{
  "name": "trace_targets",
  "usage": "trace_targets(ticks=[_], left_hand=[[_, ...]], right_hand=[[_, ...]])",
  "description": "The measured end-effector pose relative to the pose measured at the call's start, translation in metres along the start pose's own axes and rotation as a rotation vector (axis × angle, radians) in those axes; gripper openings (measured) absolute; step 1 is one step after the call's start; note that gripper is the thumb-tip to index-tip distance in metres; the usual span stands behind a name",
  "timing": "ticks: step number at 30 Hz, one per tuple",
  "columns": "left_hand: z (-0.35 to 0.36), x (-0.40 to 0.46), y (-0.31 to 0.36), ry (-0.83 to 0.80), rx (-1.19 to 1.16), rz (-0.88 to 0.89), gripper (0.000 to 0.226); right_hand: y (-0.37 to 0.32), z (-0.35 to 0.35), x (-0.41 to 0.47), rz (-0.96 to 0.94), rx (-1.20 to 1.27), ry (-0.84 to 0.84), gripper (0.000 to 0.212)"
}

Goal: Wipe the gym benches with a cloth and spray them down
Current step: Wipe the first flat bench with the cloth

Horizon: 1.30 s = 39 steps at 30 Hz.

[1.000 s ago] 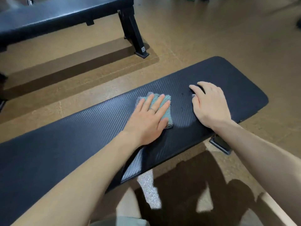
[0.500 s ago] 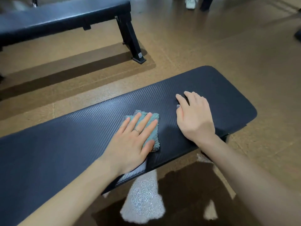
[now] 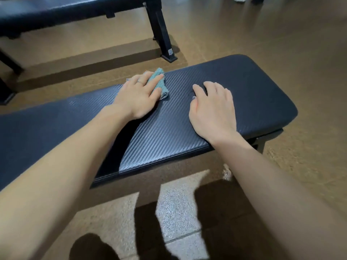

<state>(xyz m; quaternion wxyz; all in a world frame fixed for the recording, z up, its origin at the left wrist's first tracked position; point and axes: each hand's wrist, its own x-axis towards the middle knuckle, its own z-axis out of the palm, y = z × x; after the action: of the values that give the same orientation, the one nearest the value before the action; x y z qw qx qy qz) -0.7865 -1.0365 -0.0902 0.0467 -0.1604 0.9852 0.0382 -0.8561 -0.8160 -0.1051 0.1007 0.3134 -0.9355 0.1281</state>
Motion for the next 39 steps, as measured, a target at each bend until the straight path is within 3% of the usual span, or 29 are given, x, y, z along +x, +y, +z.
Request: trace_targets(ticks=[6,8,11,17,23,26,29,33,36,39], left_hand=[[-0.023,-0.061,-0.076,-0.004,-0.06,-0.206,0.053],[-0.017,-0.052,-0.073,-0.05,-0.004,-0.27,0.062],[-0.018,-0.012,-0.034,-0.06,-0.032,-0.393,0.057],[-0.015,0.042,0.055,-0.045,-0.059,-0.224,0.054],[0.002,-0.033,-0.008,-0.06,-0.015,0.03,0.073],[0.007,-0.096,-0.006,-0.052,0.026,0.099,0.075],[0.003,-0.089,0.005,-0.08,0.001,0.067,0.077],[-0.002,-0.002,0.028,-0.036,-0.025,0.004,0.061],[-0.01,0.05,0.045,-0.052,-0.061,-0.055,0.061],[-0.01,0.042,0.052,-0.085,-0.071,-0.03,0.061]], right_hand=[[-0.003,-0.001,-0.003,0.01,-0.015,-0.023,0.05],[-0.006,-0.002,-0.002,0.014,-0.031,-0.02,0.051],[-0.009,-0.003,-0.001,0.019,-0.048,-0.016,0.053],[-0.01,-0.004,0.0,0.019,-0.055,0.001,0.051],[-0.006,-0.002,-0.001,0.01,-0.008,-0.014,0.055],[-0.009,-0.002,-0.001,0.019,-0.023,-0.01,0.054],[-0.01,-0.002,-0.001,0.02,-0.026,-0.008,0.054],[-0.008,0.0,-0.001,0.015,-0.041,0.025,0.051],[-0.008,0.001,0.003,0.025,-0.058,0.044,0.046],[-0.007,-0.001,0.003,0.035,-0.046,0.054,0.041]])
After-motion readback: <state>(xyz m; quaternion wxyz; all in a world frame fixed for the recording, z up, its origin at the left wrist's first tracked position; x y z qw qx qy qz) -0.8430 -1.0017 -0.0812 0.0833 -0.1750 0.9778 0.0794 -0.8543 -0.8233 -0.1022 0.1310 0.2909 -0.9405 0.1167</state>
